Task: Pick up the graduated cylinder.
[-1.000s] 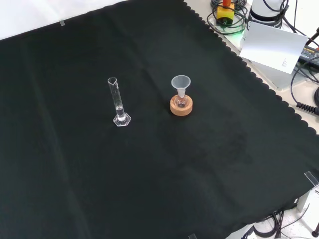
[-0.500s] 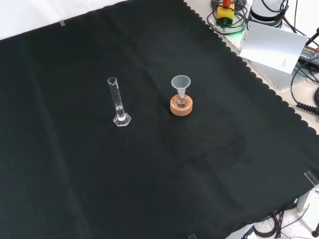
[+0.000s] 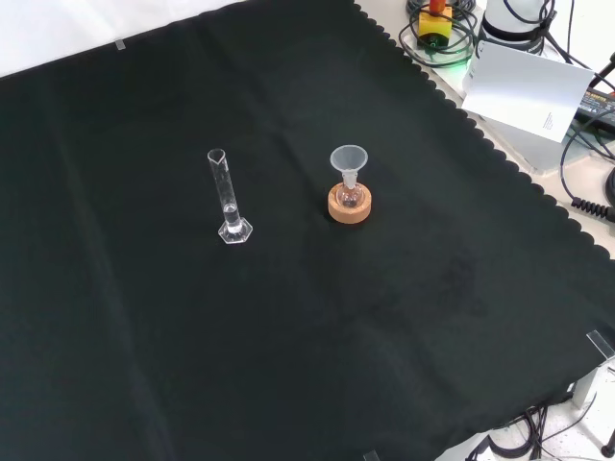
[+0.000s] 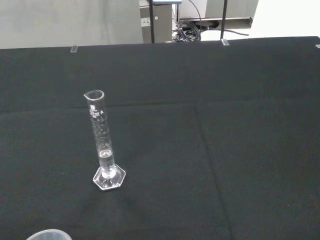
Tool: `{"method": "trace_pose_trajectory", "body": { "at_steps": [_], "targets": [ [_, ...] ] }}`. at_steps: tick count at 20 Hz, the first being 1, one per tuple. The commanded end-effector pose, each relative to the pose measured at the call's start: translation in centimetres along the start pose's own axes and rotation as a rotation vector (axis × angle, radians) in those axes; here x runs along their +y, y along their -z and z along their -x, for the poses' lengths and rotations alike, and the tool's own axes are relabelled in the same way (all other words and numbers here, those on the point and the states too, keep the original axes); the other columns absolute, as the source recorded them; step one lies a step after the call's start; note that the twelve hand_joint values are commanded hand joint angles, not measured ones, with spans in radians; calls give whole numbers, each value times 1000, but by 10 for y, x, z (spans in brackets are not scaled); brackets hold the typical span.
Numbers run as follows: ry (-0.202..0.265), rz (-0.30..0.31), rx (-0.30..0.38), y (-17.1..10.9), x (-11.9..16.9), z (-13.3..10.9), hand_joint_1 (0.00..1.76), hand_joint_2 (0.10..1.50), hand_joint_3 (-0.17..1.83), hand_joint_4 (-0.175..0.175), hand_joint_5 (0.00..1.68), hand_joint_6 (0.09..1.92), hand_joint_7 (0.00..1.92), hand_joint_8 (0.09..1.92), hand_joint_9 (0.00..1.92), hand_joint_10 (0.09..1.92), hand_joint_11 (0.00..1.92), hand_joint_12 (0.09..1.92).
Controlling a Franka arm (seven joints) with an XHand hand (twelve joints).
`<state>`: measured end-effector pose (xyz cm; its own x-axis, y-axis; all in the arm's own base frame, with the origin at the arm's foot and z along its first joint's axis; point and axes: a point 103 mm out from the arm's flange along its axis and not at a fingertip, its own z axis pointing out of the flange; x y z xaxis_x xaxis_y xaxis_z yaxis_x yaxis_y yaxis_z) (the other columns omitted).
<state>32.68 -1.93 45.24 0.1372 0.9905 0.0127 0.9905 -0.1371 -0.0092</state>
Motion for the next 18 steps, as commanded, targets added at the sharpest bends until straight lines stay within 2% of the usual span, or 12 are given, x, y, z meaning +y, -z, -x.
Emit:
{"method": "trace_pose_trajectory", "body": {
  "at_steps": [1, 6, 12, 18],
  "targets": [
    [37, 13, 32, -47, 41, 21, 254, 1327, -14, -31, 203, 87, 34, 441, 443, 87, 91, 1373],
    [85, 31, 114, -85, 84, 32, 412, 1261, -53, -40, 239, 87, 80, 509, 500, 92, 142, 1367],
    [127, -16, 170, -138, 129, 28, 482, 1268, -150, -50, 275, 87, 125, 632, 394, 573, 204, 1366],
    [164, -60, 184, -182, 156, 5, 501, 1267, -175, -52, 284, 87, 132, 648, 373, 653, 214, 1367]
  ]
}}
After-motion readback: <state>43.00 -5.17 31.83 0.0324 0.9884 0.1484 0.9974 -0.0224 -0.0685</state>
